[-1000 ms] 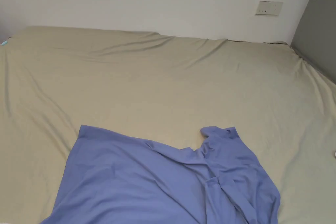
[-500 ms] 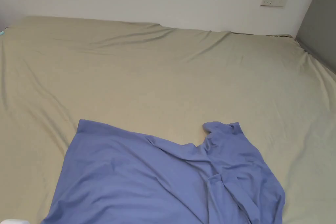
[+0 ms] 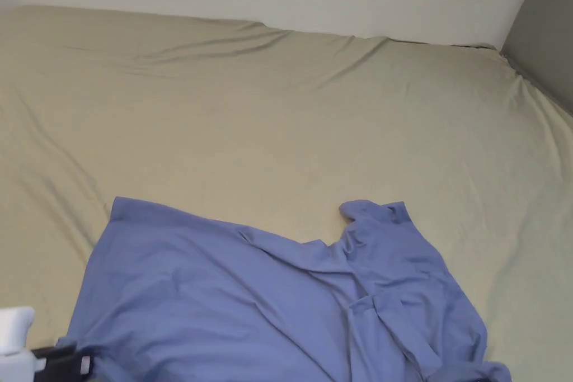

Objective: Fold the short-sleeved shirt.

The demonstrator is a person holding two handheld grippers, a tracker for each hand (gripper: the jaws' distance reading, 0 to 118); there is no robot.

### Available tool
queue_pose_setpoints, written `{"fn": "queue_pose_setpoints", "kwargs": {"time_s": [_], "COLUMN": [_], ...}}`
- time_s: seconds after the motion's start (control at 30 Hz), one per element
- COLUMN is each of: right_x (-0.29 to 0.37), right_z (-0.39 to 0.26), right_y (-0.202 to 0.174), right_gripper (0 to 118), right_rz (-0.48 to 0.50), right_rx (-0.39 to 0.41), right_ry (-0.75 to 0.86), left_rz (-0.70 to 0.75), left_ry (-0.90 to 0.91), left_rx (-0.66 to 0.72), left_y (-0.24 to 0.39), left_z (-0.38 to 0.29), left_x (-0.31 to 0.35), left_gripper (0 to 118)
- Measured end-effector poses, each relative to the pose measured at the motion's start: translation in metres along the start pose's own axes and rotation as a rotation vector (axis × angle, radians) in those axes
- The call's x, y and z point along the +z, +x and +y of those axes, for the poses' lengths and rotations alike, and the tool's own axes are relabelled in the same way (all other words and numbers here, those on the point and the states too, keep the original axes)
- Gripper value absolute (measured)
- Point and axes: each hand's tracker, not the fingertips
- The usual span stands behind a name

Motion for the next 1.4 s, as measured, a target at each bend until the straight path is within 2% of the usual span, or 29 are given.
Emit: {"fn": "queue_pose_setpoints", "kwargs": {"time_s": [0.13, 0.3, 0.4, 0.43, 0.5, 0.53, 0.57, 0.6, 0.63, 0.67, 0.7, 0.73, 0.77, 0.83, 0.93, 1.0, 1.1, 1.17, 1.2, 1.23, 1.27, 1.3, 1.33, 1.37, 1.4], "right_x": [-0.026, -0.064, -0.09, -0.098, -0.114, -0.119, -0.122, -0.122, -0.116, -0.111, -0.103, -0.094, -0.087, -0.064, -0.019, -0.009, -0.029, -0.053, -0.068, -0.082, -0.097, -0.112, -0.121, -0.115, -0.115], "right_z": [0.037, 0.078, 0.093, 0.095, 0.096, 0.095, 0.092, 0.09, 0.088, 0.085, 0.084, 0.083, 0.09, 0.093, 0.082, 0.075, 0.061, 0.047, 0.04, 0.034, 0.028, 0.019, 0.013, 0.009, 0.011], "right_y": [-0.014, -0.015, -0.017, -0.016, 0.002, 0.006, 0.01, 0.012, 0.009, 0.009, 0.009, 0.009, 0.016, 0.011, -0.013, -0.028, -0.037, -0.04, -0.041, -0.041, -0.039, -0.032, -0.032, -0.044, -0.054], "right_gripper": [7, 7, 7, 7, 7, 11, 23, 43, 71, 84, 86, 86, 86, 86, 86, 86, 86, 86, 86, 86, 86, 85, 84, 80, 66], "right_rz": [-0.01, -0.041, -0.163, -0.166, -0.199, -0.19, -0.191, -0.213, -0.25, -0.268, -0.26, -0.256, -0.239, -0.247, -0.249, -0.288, -0.277, -0.264, -0.287, -0.328, -0.351, -0.363, -0.378, -0.431, -0.42], "right_rx": [0.024, -0.01, 0.018, 0.024, -0.024, -0.045, -0.071, -0.095, -0.113, -0.119, -0.116, -0.104, -0.101, -0.061, 0.07, 0.153, 0.264, 0.312, 0.317, 0.307, 0.295, 0.273, 0.248, 0.348, 0.41], "right_ry": [0.04, 0.057, 0.044, 0.044, 0.034, 0.027, 0.018, 0.02, 0.037, 0.064, 0.082, 0.095, 0.11, 0.125, 0.189, 0.134, -0.039, -0.101, -0.13, -0.172, -0.224, -0.272, -0.287, -0.17, -0.188], "left_rz": [-0.046, -0.061, 0.083, 0.098, 0.101, 0.109, 0.122, 0.128, 0.125, 0.121, 0.117, 0.117, 0.125, 0.131, 0.103, 0.1, 0.111, 0.159, 0.231, 0.229, 0.223, 0.209, 0.12, 0.109, 0.111], "left_ry": [0.043, 0.067, 0.054, 0.02, 0.006, -0.001, -0.013, -0.018, -0.013, 0.005, 0.02, 0.026, 0.014, 0.018, 0.045, -0.008, -0.135, -0.214, -0.194, -0.08, -0.096, -0.123, -0.137, -0.11, -0.11], "left_rx": [0.027, 0.162, 0.121, 0.097, 0.107, 0.111, 0.122, 0.136, 0.141, 0.137, 0.123, 0.104, 0.079, 0.035, -0.092, -0.189, -0.294, -0.29, -0.328, -0.353, -0.348, -0.334, -0.282, -0.24, -0.233], "left_y": [-0.005, -0.018, -0.017, -0.018, -0.021, -0.023, -0.024, -0.022, -0.021, -0.019, -0.018, -0.021, -0.021, -0.019, -0.019, -0.003, 0.014, 0.022, 0.03, 0.034, 0.04, 0.039, 0.036, 0.034, 0.029], "left_z": [0.045, 0.095, 0.11, 0.114, 0.112, 0.111, 0.109, 0.105, 0.1, 0.095, 0.092, 0.091, 0.09, 0.083, 0.066, 0.048, 0.03, 0.022, 0.014, 0.011, 0.016, 0.018, 0.019, 0.02, 0.021], "left_x": [-0.023, -0.059, -0.089, -0.099, -0.115, -0.119, -0.121, -0.118, -0.115, -0.109, -0.103, -0.098, -0.091, -0.075, -0.062, -0.057, -0.087, -0.116, -0.126, -0.112, -0.107, -0.105, -0.102, -0.1, -0.099], "left_gripper": [14, 14, 14, 14, 14, 14, 14, 14, 15, 23, 44, 80, 94, 96, 96, 97, 97, 86, 84, 84, 80, 69, 26, 10, 10]}}
